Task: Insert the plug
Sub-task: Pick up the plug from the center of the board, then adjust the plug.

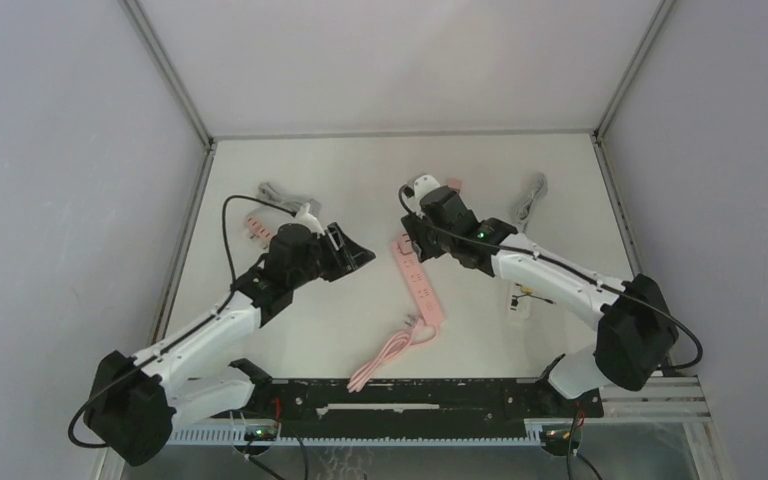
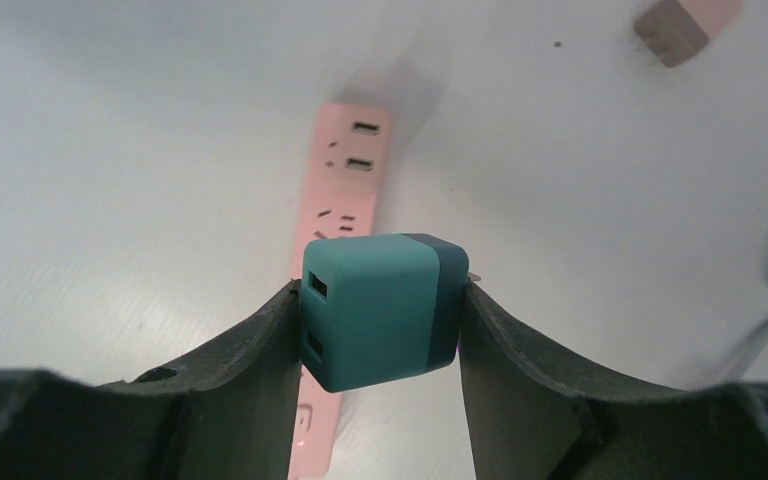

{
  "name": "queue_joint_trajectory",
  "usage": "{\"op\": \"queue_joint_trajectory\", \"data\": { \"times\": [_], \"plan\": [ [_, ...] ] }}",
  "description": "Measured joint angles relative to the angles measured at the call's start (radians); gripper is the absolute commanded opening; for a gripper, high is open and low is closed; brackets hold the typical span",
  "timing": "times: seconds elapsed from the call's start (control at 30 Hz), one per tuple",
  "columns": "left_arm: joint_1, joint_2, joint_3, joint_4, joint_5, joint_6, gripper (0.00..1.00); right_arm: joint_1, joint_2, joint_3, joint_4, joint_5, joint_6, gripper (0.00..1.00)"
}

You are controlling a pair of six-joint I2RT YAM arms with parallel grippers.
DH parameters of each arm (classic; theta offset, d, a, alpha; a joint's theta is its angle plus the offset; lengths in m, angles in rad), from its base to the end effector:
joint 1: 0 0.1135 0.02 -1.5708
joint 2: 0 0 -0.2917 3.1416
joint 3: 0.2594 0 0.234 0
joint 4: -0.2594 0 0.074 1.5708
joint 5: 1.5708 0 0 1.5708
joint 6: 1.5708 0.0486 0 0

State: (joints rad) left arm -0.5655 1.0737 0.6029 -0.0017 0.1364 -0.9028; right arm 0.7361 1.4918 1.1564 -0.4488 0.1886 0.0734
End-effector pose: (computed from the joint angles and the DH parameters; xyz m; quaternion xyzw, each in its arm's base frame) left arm 0.1809 -0.1226 0.2652 -0.1078 0.8449 -0.3920 0.3477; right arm 0.2407 0.2057 0.3005 -0.2650 0.8813 0.0703 0.3850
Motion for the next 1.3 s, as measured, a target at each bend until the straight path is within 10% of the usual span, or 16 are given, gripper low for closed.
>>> {"op": "queue_joint_trajectory", "data": {
  "times": [1.3],
  "plan": [
    [0.027,-0.079,0.137,-0.119,0.358,-0.094,0.58,0.347,-0.238,-0.274,0.402,-0.098,-0.513,0.4]
  ]
}}
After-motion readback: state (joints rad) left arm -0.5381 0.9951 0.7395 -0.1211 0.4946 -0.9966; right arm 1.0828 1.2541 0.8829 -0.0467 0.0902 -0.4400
